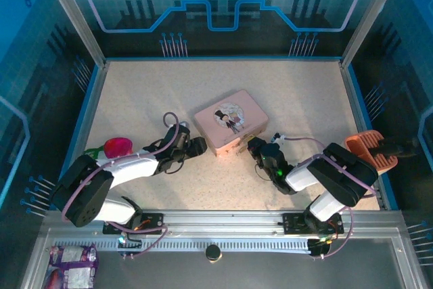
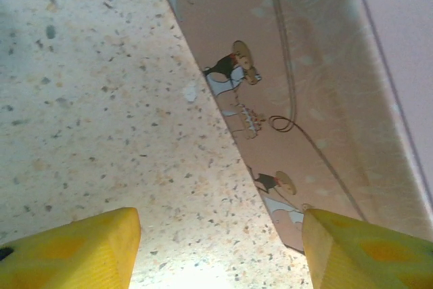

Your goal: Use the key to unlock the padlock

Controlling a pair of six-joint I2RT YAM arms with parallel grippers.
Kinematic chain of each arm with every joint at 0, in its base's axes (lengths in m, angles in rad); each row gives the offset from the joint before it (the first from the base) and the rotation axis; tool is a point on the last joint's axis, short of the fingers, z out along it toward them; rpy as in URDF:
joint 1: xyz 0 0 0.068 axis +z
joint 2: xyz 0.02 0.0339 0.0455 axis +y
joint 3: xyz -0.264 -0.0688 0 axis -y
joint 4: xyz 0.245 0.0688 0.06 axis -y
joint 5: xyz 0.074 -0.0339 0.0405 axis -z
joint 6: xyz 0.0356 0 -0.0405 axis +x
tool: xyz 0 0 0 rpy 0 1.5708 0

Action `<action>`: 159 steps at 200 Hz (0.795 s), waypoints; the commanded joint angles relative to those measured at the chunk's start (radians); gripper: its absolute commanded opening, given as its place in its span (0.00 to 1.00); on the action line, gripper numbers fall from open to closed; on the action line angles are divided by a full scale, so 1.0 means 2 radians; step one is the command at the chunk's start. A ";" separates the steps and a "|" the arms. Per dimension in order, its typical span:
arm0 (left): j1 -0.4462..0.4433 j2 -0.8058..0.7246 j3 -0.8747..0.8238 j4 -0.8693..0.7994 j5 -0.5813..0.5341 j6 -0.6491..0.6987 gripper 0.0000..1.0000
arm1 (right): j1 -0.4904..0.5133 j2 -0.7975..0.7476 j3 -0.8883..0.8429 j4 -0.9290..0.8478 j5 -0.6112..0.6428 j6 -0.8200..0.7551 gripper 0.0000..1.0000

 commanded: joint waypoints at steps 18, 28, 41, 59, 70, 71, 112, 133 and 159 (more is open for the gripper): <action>0.001 -0.019 -0.012 -0.008 -0.028 -0.013 0.64 | -0.014 -0.001 -0.004 -0.013 0.012 -0.014 0.00; 0.001 -0.022 -0.014 -0.008 -0.028 -0.012 0.64 | -0.022 0.001 -0.010 -0.003 0.010 -0.012 0.00; 0.001 -0.030 -0.016 -0.009 -0.028 -0.011 0.64 | -0.034 0.002 -0.014 0.000 0.004 -0.007 0.00; 0.001 -0.038 -0.019 -0.010 -0.028 -0.007 0.65 | -0.047 0.004 -0.019 0.016 -0.004 -0.005 0.00; 0.001 -0.043 -0.022 -0.006 -0.026 -0.006 0.65 | -0.050 0.004 -0.019 0.024 -0.006 -0.005 0.00; 0.001 -0.043 -0.022 -0.005 -0.025 -0.006 0.65 | -0.050 0.004 -0.019 0.024 -0.006 -0.006 0.00; 0.001 -0.068 -0.031 -0.010 -0.030 -0.006 0.65 | -0.045 -0.023 -0.011 -0.007 -0.012 -0.024 0.00; 0.002 -0.096 -0.036 -0.024 -0.038 0.005 0.66 | -0.044 -0.067 -0.013 -0.066 -0.014 -0.043 0.00; 0.004 -0.151 -0.052 -0.033 -0.043 0.038 0.67 | -0.038 -0.158 -0.011 -0.183 -0.016 -0.090 0.00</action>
